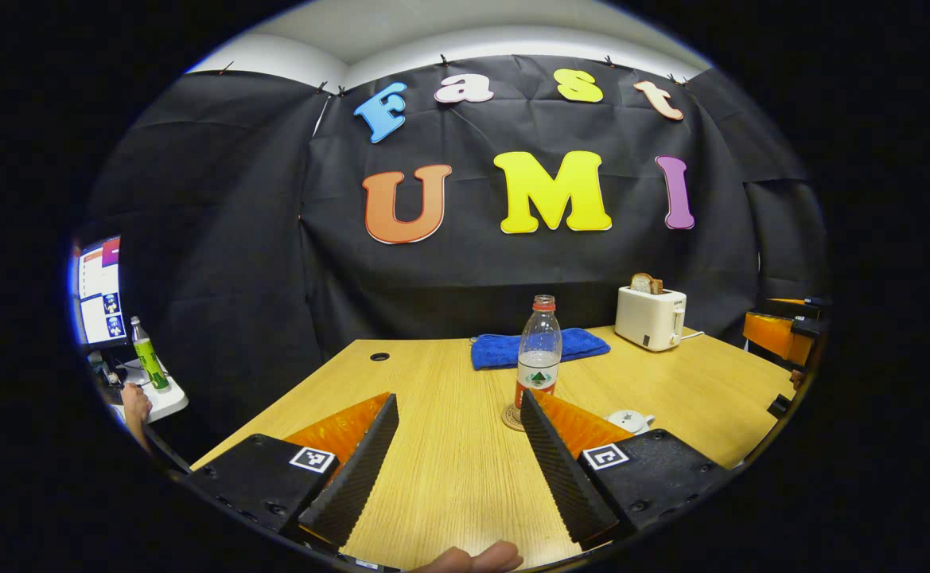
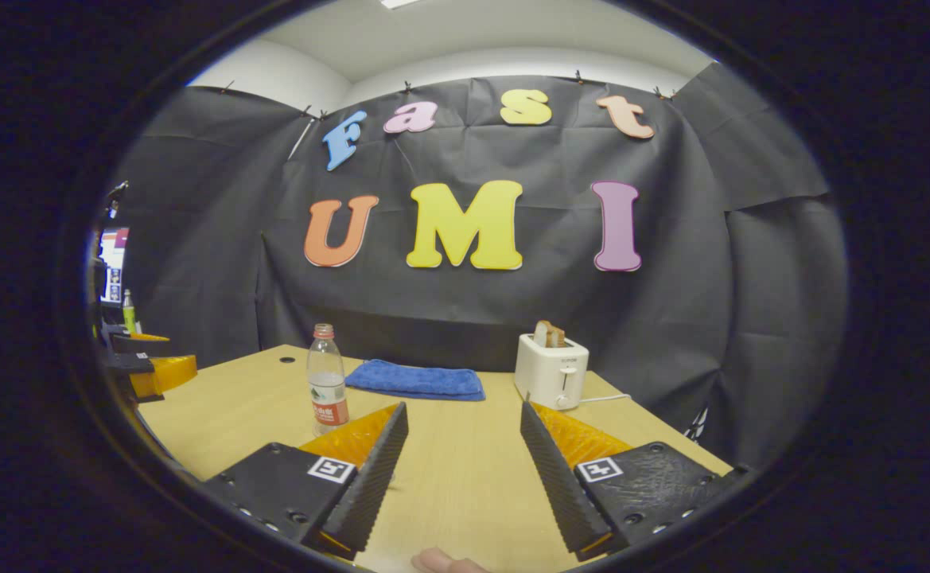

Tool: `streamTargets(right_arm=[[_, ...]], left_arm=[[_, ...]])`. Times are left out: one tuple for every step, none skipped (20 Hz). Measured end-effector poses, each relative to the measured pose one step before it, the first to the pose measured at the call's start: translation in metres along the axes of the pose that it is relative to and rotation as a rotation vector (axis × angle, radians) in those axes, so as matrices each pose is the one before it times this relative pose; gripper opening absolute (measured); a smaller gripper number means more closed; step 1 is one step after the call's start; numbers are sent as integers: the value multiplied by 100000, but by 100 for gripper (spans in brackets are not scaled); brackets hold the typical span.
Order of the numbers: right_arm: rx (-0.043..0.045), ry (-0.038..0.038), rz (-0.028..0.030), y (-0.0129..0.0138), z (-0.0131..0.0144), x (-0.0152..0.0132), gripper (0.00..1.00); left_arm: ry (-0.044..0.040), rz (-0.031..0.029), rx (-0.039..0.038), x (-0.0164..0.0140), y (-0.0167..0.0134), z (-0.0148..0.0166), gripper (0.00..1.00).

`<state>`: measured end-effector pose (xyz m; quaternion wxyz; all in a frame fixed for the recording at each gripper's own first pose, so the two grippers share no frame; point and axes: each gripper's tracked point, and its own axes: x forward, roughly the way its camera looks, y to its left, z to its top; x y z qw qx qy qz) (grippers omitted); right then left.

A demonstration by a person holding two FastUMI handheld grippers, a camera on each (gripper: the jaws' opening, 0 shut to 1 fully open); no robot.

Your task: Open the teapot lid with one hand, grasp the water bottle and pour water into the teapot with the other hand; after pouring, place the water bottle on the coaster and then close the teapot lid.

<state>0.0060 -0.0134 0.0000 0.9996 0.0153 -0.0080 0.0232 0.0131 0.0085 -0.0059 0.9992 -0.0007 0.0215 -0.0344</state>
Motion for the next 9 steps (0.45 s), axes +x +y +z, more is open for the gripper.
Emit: streamTargets(right_arm=[[-1665,1020,-723,-496,-53,-298,90],[-1466,689,-1493,-519,-73,-336,94],[-1502,520,-1379,-303,89,-231,94],[-1937,255,-1045,-165,-7,-261,94],[-1249,-744,-58,169,208,-330,97],[-109,-200,430,275,193,-56,95],[42,184,601,200,-206,19,97],[-51,-141,537,221,-21,-49,97],[-547,367,-75,131,-192,137,95]], left_arm=[[1314,839,-503,-148,63,-244,97],[235,1612,832,-232,276,64,100],[-207,2517,1478,-164,442,247,97],[-266,2198,1192,-227,441,137,97],[-895,1154,849,-208,161,278,97],[-1199,538,437,-84,56,354,97],[-798,42,292,-110,-164,334,97],[-528,-151,19,-111,10,71,97],[-521,-327,-207,-203,-42,195,96]])
